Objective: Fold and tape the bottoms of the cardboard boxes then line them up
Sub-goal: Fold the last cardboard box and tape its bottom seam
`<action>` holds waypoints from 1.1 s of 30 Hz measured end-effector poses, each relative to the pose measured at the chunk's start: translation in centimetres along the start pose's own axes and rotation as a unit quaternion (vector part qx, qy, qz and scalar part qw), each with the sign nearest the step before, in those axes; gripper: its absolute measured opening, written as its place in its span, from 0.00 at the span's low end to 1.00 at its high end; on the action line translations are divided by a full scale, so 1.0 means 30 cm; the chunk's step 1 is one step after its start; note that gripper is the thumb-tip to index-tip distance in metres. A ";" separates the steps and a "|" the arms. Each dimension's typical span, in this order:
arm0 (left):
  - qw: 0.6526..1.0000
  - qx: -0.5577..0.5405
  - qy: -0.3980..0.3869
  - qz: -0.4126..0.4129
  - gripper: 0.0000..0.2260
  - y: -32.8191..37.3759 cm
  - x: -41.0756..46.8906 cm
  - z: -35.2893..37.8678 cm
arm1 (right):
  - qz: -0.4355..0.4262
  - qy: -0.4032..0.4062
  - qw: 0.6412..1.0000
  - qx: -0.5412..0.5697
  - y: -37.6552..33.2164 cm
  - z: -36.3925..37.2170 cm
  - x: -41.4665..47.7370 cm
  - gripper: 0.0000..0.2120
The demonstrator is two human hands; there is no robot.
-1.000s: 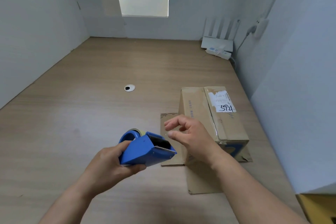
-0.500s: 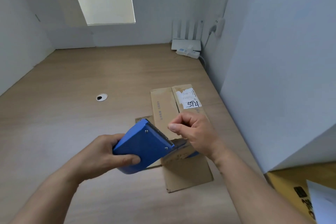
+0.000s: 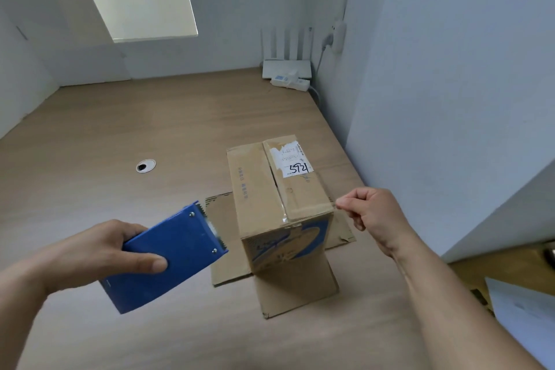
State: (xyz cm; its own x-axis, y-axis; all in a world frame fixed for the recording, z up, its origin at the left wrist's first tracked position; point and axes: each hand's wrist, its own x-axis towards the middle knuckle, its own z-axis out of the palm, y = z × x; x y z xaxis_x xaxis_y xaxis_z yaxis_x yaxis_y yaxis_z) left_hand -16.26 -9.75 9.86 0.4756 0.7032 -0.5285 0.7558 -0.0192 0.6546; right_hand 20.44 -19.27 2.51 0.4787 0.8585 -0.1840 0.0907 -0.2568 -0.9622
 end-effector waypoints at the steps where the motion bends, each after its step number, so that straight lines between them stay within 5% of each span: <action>1: 1.000 0.009 0.000 -0.012 0.34 0.000 0.010 -0.007 | 0.006 0.004 1.000 -0.012 0.010 0.007 0.009 0.07; 11: 0.996 0.049 -0.055 -0.044 0.44 0.008 0.108 0.023 | 0.028 0.023 0.997 -0.073 0.048 0.004 0.048 0.09; 21: 0.997 -0.019 -0.075 0.004 0.37 -0.007 0.095 0.036 | 0.102 -0.017 0.992 0.071 0.061 -0.067 0.056 0.04; 28: 0.992 -0.069 -0.051 0.090 0.33 0.035 0.073 0.039 | 0.061 0.013 0.998 -0.008 0.072 -0.056 0.065 0.06; 33: 0.995 -0.018 -0.094 -0.004 0.38 0.026 0.053 0.069 | 0.052 0.011 0.998 -0.030 0.080 -0.037 0.070 0.07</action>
State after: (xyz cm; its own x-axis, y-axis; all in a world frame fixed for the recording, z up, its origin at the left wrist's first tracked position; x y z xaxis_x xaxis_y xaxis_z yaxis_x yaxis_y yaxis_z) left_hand -13.98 -10.11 8.42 0.5486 0.5581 -0.6225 0.7442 0.0133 0.6678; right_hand 22.63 -18.59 0.05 0.5080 0.8153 -0.2777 0.0911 -0.3715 -0.9239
